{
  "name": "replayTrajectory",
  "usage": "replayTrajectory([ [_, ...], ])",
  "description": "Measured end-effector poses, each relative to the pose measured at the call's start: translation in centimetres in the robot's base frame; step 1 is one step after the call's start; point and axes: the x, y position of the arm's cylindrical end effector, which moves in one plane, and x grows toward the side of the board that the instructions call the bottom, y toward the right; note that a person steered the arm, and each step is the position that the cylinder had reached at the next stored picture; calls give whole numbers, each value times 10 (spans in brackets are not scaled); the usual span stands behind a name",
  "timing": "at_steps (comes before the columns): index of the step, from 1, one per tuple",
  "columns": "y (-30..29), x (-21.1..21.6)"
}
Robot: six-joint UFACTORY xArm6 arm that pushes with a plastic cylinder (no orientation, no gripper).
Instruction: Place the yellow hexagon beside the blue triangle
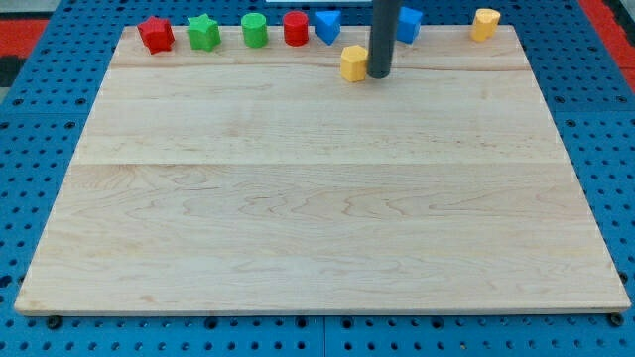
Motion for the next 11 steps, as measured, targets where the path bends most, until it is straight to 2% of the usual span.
replayTrajectory([
  [2, -32, 15],
  [4, -40, 13],
  [8, -11, -51],
  [11, 9, -65],
])
